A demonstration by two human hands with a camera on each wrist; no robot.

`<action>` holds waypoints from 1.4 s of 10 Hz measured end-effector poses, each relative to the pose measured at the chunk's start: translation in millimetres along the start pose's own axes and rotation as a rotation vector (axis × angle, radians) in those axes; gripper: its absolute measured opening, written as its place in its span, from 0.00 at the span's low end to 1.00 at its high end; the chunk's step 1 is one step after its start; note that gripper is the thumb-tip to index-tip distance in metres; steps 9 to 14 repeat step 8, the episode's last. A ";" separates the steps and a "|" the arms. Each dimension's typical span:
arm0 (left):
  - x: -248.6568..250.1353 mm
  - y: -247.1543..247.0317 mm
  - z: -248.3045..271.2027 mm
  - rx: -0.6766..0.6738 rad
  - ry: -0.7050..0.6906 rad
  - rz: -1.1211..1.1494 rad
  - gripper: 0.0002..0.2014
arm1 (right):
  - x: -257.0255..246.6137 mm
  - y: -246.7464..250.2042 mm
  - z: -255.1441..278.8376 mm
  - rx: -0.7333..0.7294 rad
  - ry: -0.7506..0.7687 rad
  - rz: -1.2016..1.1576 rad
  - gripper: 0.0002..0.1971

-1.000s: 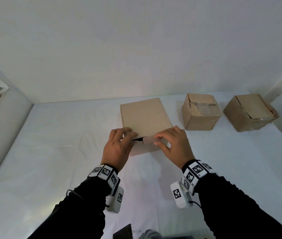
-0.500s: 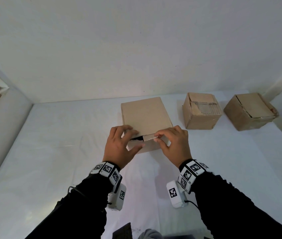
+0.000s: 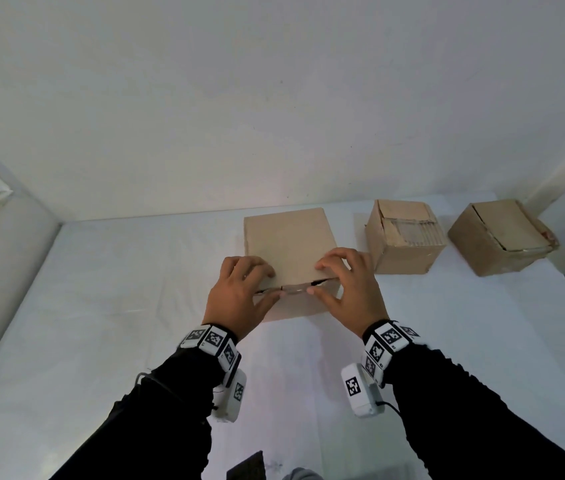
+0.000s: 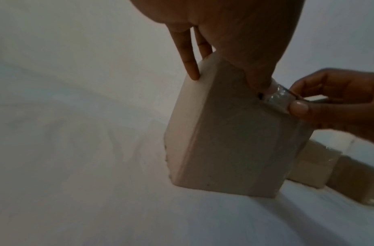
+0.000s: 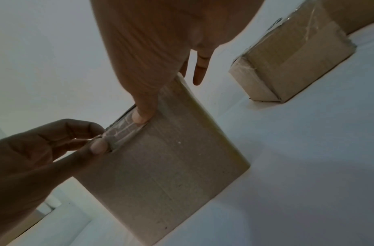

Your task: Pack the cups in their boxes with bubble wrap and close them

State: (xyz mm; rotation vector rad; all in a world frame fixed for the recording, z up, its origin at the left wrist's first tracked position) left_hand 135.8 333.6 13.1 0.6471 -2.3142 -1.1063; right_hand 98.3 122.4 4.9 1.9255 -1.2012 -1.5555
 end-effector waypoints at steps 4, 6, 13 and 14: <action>-40.0 -19.5 -43.2 -0.059 0.051 -0.007 0.13 | -9.0 -20.9 -61.1 -0.013 -0.136 0.108 0.18; -38.0 -21.6 -30.6 -0.159 0.030 -0.049 0.20 | -14.1 -23.7 -51.6 0.004 -0.090 0.250 0.15; -16.2 -13.8 7.2 -0.279 0.069 -0.085 0.33 | 8.5 -26.0 -8.5 -0.269 -0.030 0.374 0.40; -16.2 -13.8 7.2 -0.279 0.069 -0.085 0.33 | 8.5 -26.0 -8.5 -0.269 -0.030 0.374 0.40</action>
Point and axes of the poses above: each hand's wrist, its own z-axis away from the middle knuckle, its own y-axis out of the back of the hand, x = y × z, the point moved 5 cm from there along -z, towards the middle knuckle, and after that the axes turned 13 degrees about -y, right-handed, at the moved point
